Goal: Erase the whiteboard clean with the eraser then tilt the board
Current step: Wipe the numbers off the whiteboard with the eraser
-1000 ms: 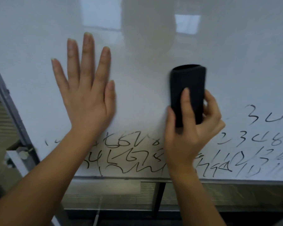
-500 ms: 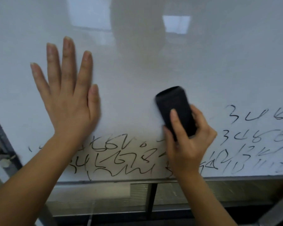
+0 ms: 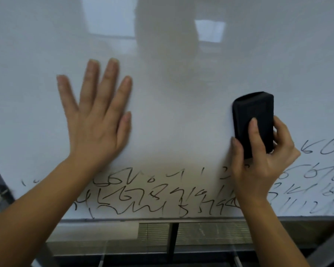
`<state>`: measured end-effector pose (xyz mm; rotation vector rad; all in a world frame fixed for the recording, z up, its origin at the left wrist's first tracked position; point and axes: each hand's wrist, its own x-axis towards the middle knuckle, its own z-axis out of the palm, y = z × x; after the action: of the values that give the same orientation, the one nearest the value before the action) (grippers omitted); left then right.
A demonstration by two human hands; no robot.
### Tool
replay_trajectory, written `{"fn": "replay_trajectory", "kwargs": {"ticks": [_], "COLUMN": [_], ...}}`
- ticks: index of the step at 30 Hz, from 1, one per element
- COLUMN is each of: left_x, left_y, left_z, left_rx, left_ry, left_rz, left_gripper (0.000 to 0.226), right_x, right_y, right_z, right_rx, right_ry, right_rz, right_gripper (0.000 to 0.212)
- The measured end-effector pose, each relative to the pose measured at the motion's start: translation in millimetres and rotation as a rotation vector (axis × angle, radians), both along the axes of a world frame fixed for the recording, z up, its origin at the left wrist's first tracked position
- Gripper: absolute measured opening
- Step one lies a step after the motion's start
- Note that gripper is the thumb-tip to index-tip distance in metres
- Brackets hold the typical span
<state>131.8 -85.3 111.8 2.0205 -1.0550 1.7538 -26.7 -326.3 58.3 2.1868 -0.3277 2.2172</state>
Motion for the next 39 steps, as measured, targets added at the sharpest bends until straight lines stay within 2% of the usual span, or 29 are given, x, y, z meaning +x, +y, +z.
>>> {"fn": "replay_trajectory", "kwargs": {"ticks": [6, 9, 14, 21, 25, 32, 36, 39], "left_x": [-27, -41, -41, -36, -37, -44, -46, -54], "left_y": [-59, -83, -89, -88, -88, -84, -84, -91], "left_z": [33, 41, 41, 39, 33, 3, -2, -7], "left_rx": [0.056, 0.002, -0.031, -0.051, -0.028, 0.028, -0.010, -0.028], "left_ry": [-0.046, -0.013, -0.003, -0.057, -0.052, -0.006, -0.010, 0.069], "left_rz": [-0.038, -0.002, 0.032, 0.063, 0.069, 0.037, 0.054, 0.083], "left_gripper": [0.051, 0.052, 0.053, 0.052, 0.055, 0.056, 0.057, 0.058], "right_x": [-5, -9, -11, -19, -27, -36, -40, -46], "right_y": [-18, -28, -20, -11, -33, -71, -74, -72], "right_z": [39, 49, 20, -40, -23, 39, 28, -2], "right_rx": [-0.023, -0.048, -0.055, -0.092, -0.215, -0.228, -0.247, -0.288], "right_ry": [-0.016, -0.012, 0.034, 0.157, 0.178, 0.095, 0.112, 0.216], "right_rz": [0.001, 0.008, 0.051, 0.066, 0.050, 0.011, 0.032, 0.063], "right_gripper": [0.033, 0.031, 0.033, 0.050, 0.051, 0.038, 0.039, 0.044]}}
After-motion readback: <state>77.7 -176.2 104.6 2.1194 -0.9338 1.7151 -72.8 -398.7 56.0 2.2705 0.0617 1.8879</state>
